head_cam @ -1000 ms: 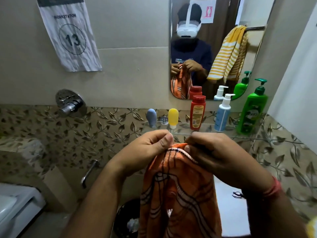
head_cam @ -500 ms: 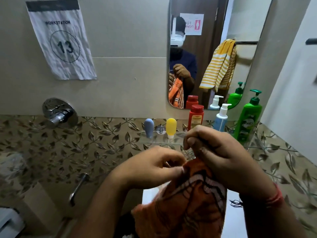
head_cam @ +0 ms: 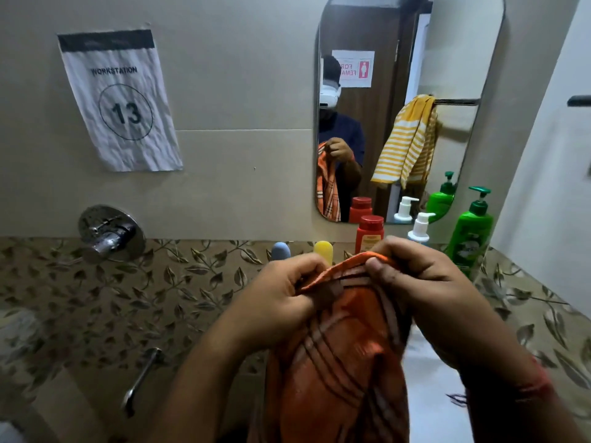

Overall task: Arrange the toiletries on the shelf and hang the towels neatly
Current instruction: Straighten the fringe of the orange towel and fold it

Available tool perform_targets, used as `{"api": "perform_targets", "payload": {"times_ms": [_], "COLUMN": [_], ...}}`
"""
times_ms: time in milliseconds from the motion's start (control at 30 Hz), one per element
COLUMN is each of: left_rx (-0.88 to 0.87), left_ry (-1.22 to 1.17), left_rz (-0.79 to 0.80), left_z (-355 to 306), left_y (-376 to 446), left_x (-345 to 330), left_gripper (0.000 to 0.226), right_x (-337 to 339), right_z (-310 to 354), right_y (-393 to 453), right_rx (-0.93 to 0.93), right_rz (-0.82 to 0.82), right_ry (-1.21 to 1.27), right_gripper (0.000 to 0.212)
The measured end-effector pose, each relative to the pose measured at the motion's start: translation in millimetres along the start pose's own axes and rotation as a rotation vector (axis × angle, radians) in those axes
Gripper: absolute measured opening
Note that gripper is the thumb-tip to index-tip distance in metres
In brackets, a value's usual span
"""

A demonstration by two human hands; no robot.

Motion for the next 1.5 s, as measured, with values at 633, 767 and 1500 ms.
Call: {"api": "perform_targets", "payload": {"times_ms": [633, 767, 1500], "left_rx": [-0.129, -0.014, -0.001], "left_ry": [0.182, 0.392, 0.085], "left_rz": [-0.257, -0.18, -0.253], "left_z": [-55.3, -28.7, 1.4], "left_y": [15.4, 14.8, 14.5], "left_x": [21.4, 20.8, 33.6], "left_gripper": [0.012, 0.028, 0.01], "right_x": [-2.0, 0.1, -13.4], "right_z": [13.6, 1.0, 5.1], "right_y": [19.1, 14.1, 34.7], "right_rx": [-0.056, -0.089, -0.175], "right_rz": [0.099, -0.013, 0.131], "right_ry": [-0.42, -0.009, -0.719], "right_gripper": [0.019, 0.025, 0.016]}}
Point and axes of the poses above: each hand's wrist, its own y-axis towards the middle knuckle, its own x-axis out of the back of the hand, z = x × y, the point moved 6 cm from there along y, towards the middle knuckle, and after that the axes turned 14 degrees about z, right-handed, at the moved point
